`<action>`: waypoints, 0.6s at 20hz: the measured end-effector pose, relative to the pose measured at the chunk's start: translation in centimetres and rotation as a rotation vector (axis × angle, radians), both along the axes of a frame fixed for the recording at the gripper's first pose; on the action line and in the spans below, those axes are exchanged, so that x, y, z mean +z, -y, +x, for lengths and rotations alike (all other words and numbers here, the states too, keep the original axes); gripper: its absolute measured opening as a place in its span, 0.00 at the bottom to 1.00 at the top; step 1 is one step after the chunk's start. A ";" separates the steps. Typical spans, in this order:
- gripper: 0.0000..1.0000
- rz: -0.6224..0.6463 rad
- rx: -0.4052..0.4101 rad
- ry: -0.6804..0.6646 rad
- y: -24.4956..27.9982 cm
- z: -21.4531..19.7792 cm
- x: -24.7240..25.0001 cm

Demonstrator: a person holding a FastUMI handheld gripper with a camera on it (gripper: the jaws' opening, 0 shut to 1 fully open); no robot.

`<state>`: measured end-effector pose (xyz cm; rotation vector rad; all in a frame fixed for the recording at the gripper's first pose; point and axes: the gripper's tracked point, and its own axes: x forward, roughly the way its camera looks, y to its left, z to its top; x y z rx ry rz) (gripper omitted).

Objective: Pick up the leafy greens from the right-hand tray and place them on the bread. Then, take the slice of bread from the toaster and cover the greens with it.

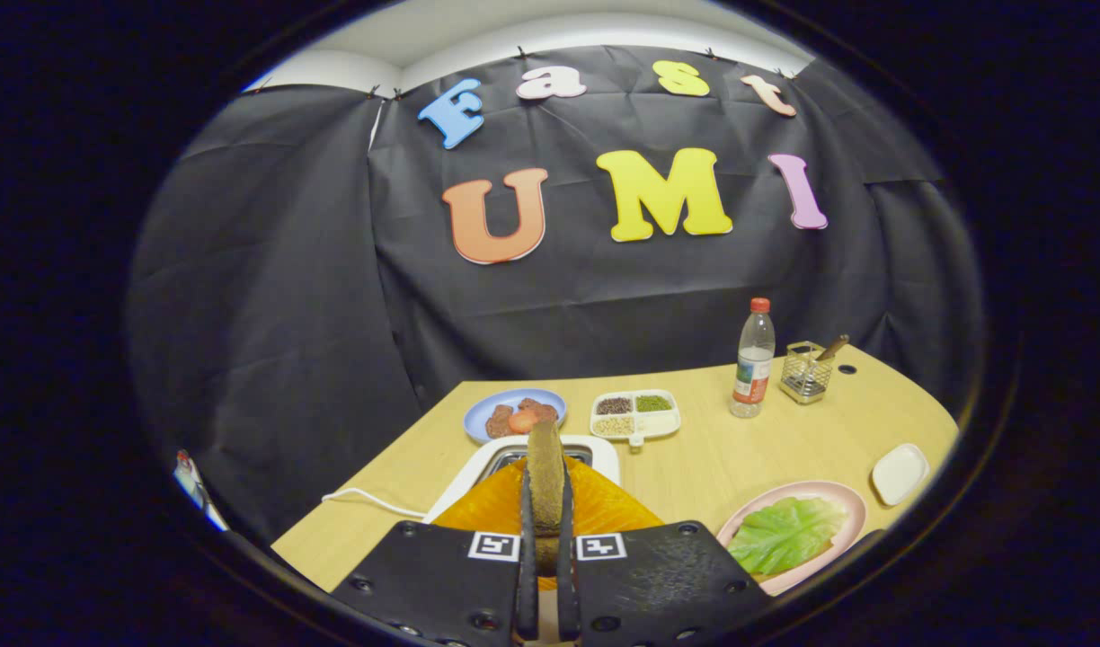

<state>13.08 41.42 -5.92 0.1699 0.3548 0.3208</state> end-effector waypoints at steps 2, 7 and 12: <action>0.08 0.042 -0.006 0.036 1.0 -0.2 2.2; 0.08 0.157 -0.007 0.106 4.2 -0.3 7.0; 0.08 0.161 -0.077 0.126 10.3 -0.5 6.2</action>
